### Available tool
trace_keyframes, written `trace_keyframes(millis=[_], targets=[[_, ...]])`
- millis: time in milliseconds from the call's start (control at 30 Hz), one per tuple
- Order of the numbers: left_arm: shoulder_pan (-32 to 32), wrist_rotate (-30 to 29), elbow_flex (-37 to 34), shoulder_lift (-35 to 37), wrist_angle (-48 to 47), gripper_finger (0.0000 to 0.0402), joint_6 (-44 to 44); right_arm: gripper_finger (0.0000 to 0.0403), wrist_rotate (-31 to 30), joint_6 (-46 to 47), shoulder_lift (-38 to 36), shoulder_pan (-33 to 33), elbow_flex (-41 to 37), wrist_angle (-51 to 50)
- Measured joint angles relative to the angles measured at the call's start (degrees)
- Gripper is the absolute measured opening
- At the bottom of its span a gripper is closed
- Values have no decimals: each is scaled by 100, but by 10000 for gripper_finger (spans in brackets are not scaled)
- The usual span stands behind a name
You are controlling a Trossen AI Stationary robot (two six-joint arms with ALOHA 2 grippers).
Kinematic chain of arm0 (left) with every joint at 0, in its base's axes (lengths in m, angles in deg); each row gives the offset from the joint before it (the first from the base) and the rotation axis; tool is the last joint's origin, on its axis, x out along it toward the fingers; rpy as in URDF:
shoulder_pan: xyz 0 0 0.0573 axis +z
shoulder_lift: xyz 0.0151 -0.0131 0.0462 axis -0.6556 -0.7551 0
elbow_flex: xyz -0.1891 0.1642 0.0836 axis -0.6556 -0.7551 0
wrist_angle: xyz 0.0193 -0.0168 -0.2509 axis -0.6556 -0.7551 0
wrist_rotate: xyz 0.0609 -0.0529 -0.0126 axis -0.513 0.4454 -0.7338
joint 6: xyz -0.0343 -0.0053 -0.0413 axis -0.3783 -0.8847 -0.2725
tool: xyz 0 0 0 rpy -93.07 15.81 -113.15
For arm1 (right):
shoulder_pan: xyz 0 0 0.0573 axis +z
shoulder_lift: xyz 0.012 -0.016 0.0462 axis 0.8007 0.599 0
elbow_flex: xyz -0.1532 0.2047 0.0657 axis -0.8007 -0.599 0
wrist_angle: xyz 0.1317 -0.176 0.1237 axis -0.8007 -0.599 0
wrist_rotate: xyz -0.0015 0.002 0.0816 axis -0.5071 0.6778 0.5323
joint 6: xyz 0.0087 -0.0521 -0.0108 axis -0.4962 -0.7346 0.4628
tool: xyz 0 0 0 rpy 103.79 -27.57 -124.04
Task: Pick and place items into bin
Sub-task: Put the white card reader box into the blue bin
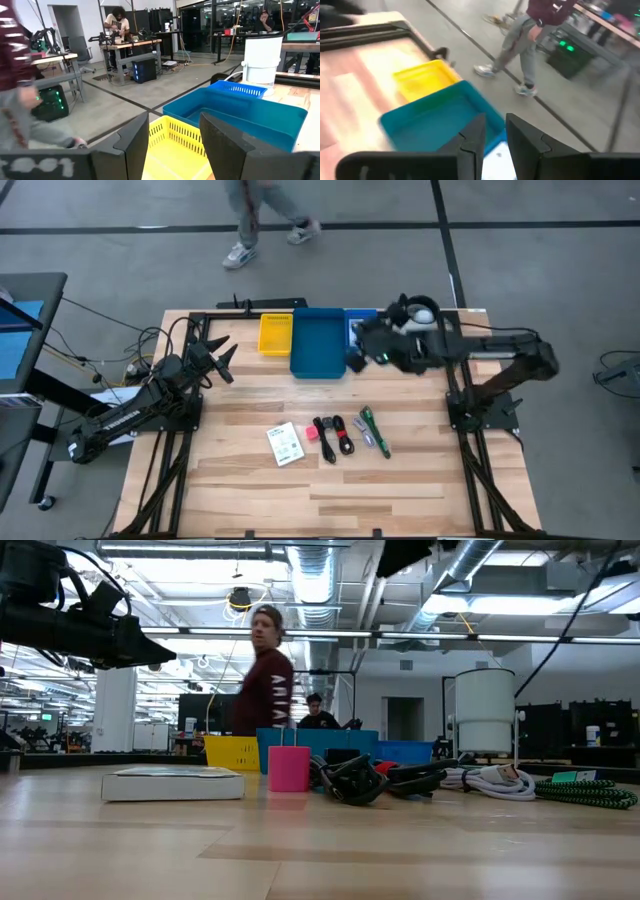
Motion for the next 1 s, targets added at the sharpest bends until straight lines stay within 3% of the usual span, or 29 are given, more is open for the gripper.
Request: trace_keyframes(millis=[233, 500, 667, 1000], targets=[[0, 0, 1, -1, 0, 166, 6, 70, 25, -8, -903, 798, -2588, 2479], [-1, 0, 0, 0, 0, 166, 20, 70, 38, -159, -1140, 1878, -4590, 5440], [0, 0, -1, 1, 0, 166, 10, 70, 34, -266, -1144, 2271, -5216, 6396], [-1, 2, -1, 1, 0, 166, 9, 70, 38, -484, -1143, 2942, -5527, 6515]])
